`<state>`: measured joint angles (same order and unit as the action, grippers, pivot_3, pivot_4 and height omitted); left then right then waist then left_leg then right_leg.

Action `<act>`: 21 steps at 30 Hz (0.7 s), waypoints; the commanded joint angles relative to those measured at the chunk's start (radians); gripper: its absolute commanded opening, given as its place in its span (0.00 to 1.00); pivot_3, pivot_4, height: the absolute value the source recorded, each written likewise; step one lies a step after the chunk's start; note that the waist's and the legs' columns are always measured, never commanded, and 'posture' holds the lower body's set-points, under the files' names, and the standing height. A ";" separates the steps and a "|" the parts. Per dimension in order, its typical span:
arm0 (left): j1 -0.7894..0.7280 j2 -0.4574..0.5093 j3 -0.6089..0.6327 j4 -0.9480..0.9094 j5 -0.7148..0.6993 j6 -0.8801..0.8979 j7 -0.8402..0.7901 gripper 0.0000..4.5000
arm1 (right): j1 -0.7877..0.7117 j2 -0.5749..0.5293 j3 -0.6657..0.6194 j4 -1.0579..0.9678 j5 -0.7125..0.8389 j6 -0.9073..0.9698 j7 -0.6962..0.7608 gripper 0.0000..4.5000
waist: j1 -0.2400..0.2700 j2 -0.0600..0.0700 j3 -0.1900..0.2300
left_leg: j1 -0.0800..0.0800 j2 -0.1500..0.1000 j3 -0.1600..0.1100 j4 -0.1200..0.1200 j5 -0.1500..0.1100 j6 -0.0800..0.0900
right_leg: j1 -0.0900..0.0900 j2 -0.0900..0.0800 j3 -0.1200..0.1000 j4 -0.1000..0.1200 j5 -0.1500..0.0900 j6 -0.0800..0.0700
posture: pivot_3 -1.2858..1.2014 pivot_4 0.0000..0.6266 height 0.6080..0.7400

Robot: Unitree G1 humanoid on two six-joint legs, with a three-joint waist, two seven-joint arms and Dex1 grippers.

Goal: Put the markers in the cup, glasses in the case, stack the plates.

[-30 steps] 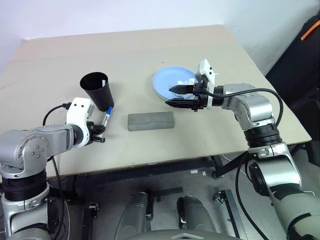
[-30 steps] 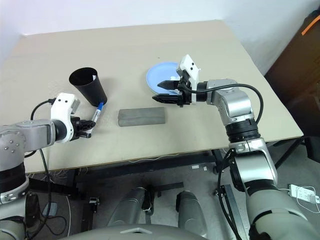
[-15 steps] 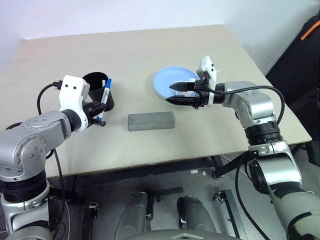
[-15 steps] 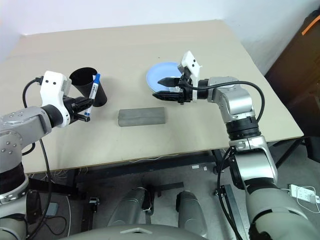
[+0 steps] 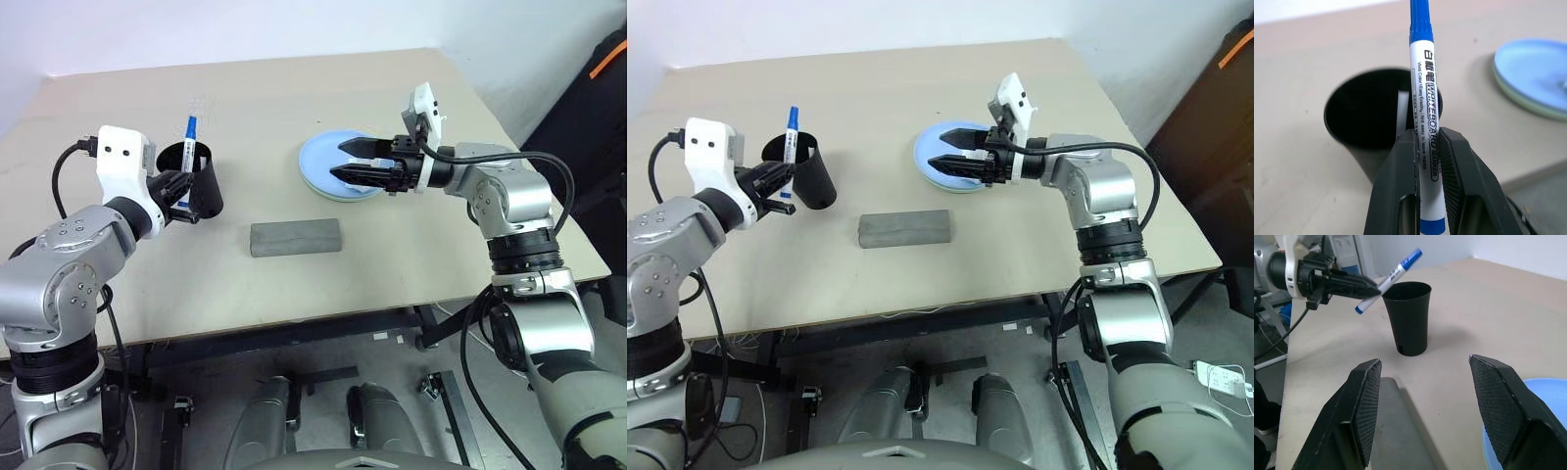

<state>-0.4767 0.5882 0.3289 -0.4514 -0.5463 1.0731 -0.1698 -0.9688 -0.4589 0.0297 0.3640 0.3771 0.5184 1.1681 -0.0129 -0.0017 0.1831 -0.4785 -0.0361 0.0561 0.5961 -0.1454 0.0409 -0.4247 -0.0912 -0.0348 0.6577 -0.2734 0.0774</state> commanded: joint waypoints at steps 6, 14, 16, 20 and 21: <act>-0.055 -0.037 0.019 -0.013 0.056 -0.151 0.027 0.06 | -0.027 -0.014 -0.004 -0.002 -0.006 -0.018 0.000 0.67 | 0.001 0.000 0.000 | 0.000 0.000 0.000 0.000 0.000 0.000 | 0.000 0.000 0.000 0.000 0.000 0.000 | 0.52 0.24 0.79; -0.075 -0.080 0.002 0.082 0.169 -0.399 0.050 0.06 | -0.021 -0.002 -0.005 -0.013 -0.007 -0.025 -0.012 0.67 | 0.001 0.000 0.000 | 0.000 0.000 0.001 0.001 0.000 0.000 | 0.001 0.000 0.000 0.000 0.001 0.001 | 0.52 0.24 0.79; -0.076 -0.077 -0.015 0.141 0.216 -0.500 0.036 0.06 | -0.017 0.001 -0.008 -0.015 -0.004 -0.024 -0.020 0.67 | 0.001 0.000 0.000 | 0.000 0.000 0.001 0.001 0.000 0.000 | 0.001 0.000 0.000 0.000 0.001 0.001 | 0.52 0.24 0.79; -0.103 -0.082 -0.047 0.296 0.295 -0.690 0.016 0.06 | -0.010 -0.001 -0.012 -0.025 0.005 -0.015 -0.023 0.67 | 0.003 0.000 0.000 | 0.000 0.000 0.001 0.001 0.000 0.000 | 0.001 0.000 -0.001 0.000 0.001 0.001 | 0.52 0.24 0.79; -0.108 -0.079 -0.056 0.329 0.310 -0.728 0.005 0.06 | -0.010 -0.003 -0.013 -0.027 0.006 -0.014 -0.024 0.67 | 0.003 0.000 0.000 | 0.000 0.000 0.001 0.001 0.000 0.000 | 0.001 0.000 -0.001 0.000 0.001 0.001 | 0.52 0.24 0.79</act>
<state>-0.5594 0.4993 0.2798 -0.1395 -0.2697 0.4258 -0.1517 -0.9675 -0.4550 0.0355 0.3759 0.3668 0.5139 1.1455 -0.0100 -0.0018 0.1832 -0.4786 -0.0361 0.0568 0.5971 -0.1453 0.0412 -0.4235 -0.0910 -0.0357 0.6578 -0.2727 0.0788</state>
